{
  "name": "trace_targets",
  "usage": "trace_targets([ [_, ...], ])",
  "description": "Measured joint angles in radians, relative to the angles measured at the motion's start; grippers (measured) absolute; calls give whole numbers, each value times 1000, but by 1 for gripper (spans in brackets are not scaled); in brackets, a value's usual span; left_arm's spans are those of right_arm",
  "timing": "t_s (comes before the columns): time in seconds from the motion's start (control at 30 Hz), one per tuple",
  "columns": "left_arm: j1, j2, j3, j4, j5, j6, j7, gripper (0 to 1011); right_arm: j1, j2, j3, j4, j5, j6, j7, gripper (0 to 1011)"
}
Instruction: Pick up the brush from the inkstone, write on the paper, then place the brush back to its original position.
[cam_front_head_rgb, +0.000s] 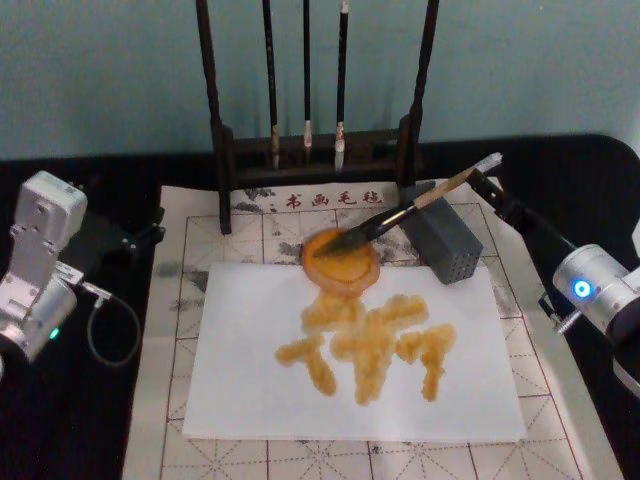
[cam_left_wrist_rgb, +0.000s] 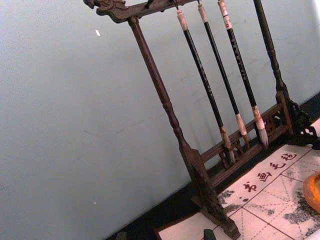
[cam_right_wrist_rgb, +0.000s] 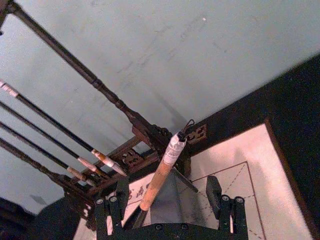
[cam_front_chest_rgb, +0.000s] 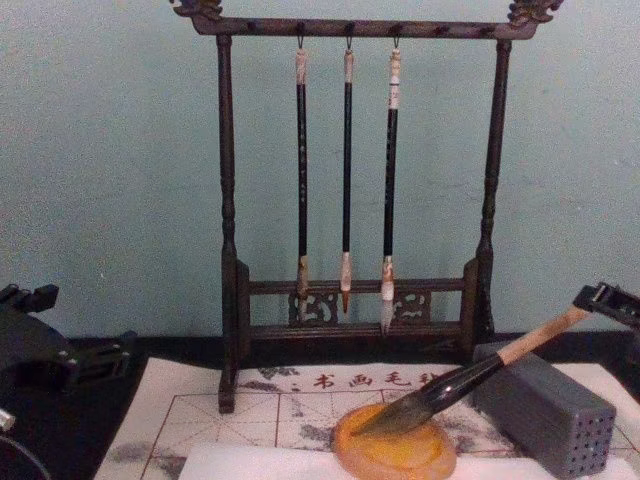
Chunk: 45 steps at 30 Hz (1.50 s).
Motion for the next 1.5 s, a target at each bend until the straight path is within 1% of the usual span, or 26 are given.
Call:
trace_targets([
  [0.17,0,0,0,0,0,0,0,1001,31,-24,0,35,44,18,-20,1000],
  [0.37,0,0,0,0,0,0,0,1001,63,-43,-9,70,76,22,-34,1000],
  [0.67,0,0,0,0,0,0,0,1001,95,-56,-26,105,106,24,-48,1000],
  [0.87,0,0,0,0,0,0,0,1001,115,-65,-39,127,121,14,-54,1000],
  [1.2,0,0,0,0,0,0,0,1001,131,-66,-63,142,145,-5,-63,1000],
  [1.5,0,0,0,0,0,0,0,1001,141,-64,-76,154,163,-19,-75,1000],
])
